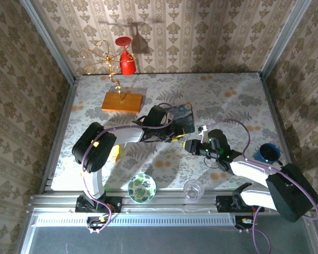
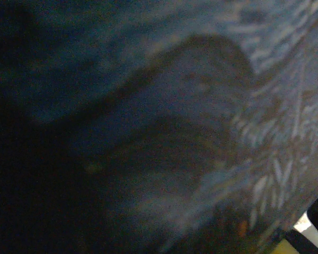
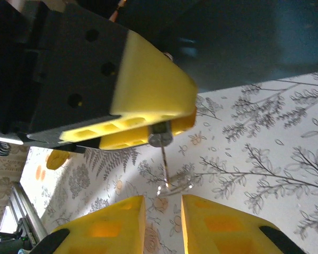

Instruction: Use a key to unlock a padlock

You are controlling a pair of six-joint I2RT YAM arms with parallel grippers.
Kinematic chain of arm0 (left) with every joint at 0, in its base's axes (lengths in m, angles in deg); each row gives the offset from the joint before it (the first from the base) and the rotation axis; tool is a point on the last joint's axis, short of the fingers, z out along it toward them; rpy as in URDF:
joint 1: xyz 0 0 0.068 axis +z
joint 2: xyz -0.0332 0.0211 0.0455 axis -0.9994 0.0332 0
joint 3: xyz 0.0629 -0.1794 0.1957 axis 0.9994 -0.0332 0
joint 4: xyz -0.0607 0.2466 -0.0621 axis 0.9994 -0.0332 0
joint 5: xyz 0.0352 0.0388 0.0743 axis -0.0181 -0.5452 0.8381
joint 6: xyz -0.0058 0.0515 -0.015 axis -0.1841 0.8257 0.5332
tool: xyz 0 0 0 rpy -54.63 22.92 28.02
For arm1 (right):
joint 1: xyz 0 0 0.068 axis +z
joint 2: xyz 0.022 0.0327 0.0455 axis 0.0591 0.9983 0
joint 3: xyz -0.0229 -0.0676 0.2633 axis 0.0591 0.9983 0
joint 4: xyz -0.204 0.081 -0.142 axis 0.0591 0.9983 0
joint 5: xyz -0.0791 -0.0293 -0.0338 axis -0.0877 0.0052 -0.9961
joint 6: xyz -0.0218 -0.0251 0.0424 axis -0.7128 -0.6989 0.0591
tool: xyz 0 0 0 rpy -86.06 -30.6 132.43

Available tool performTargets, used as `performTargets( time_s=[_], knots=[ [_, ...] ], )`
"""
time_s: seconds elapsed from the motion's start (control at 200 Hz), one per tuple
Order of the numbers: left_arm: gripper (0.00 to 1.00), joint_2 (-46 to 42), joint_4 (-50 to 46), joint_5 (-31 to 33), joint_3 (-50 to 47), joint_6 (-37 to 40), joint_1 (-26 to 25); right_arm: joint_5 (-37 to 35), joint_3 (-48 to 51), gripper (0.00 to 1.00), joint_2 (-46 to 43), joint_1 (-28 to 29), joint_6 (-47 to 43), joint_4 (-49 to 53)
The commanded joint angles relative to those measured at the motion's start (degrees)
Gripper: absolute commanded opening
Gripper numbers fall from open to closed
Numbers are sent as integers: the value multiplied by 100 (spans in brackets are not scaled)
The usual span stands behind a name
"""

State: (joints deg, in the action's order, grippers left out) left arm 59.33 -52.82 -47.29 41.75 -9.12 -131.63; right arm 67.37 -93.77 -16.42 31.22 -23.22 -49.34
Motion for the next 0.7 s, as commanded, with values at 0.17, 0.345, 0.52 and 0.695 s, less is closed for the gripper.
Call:
performTargets(
  time_s=[0.17, 0.345, 0.52, 0.695],
  knots=[
    [0, 93, -210, -206, 42, -248, -40, -204, -222, 23, 283, 64, 44, -334],
    [0, 93, -210, -205, 47, -239, -41, -191, -228, 16, 385, 64, 78, -422],
    [0, 113, -210, -217, 56, -224, -42, -271, -196, 0, 390, 64, 153, -532],
    [0, 128, -304, -259, 73, -154, -53, -214, -229, 0, 442, 47, 248, -763]
  ],
)
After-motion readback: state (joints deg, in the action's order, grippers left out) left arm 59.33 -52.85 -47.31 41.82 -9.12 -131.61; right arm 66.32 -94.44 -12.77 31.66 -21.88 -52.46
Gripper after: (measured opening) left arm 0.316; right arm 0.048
